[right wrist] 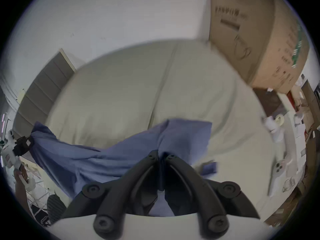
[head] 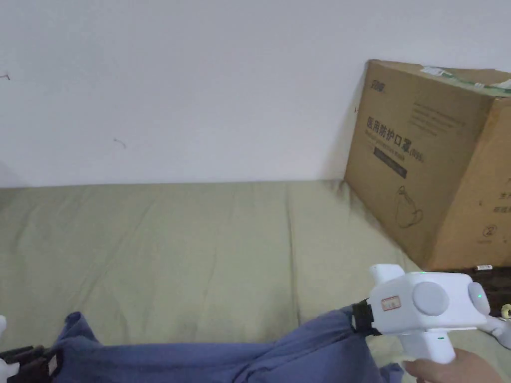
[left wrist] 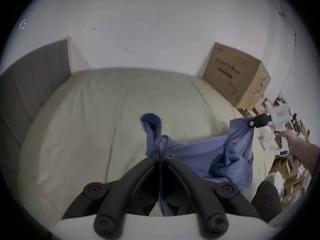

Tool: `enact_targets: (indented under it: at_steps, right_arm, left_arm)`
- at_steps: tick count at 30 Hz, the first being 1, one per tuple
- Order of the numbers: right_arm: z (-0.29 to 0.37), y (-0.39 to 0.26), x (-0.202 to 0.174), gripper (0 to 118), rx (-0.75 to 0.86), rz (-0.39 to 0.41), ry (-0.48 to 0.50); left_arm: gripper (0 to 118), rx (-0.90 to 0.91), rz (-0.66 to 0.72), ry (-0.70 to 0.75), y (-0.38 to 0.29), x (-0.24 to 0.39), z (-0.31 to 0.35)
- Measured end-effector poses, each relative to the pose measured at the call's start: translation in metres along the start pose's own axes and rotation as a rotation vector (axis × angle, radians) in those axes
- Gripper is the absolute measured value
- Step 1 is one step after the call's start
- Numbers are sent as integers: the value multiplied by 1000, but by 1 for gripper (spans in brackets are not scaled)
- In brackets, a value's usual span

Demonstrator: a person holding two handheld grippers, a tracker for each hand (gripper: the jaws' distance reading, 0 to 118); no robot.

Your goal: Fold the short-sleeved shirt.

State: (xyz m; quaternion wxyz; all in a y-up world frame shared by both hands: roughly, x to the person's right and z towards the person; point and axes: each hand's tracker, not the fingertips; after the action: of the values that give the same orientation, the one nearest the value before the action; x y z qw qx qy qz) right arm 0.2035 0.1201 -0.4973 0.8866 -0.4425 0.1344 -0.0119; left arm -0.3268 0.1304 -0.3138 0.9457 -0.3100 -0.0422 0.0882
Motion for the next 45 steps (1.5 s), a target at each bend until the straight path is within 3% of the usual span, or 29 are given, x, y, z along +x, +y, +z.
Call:
enact_targets:
  at_steps: [6, 8, 11, 18, 31, 40, 45]
  right_arm:
    - [126, 36, 22, 3, 217, -73, 41]
    - [163, 51, 11, 3, 262, -82, 54]
    - [205, 77, 6, 3, 351, -62, 47]
    - [279, 136, -19, 4, 500, -10, 16]
    - [254, 275, -41, 4, 609, -34, -49]
    - [189, 349, -51, 4, 692, -39, -91]
    - [134, 355, -46, 4, 661, -30, -144]
  left_arm:
    - [1, 113, -47, -9, 65, 5, 63]
    - [1, 145, -87, -10, 88, 15, 79]
    - [1, 207, -166, 18, 119, 31, 98]
    - [1, 286, -163, 14, 177, 49, 126]
    - [1, 365, -45, 20, 284, 30, 65]
    - [1, 465, -71, 96, 340, 14, -19]
    - [1, 426, -76, 114, 337, 10, -72]
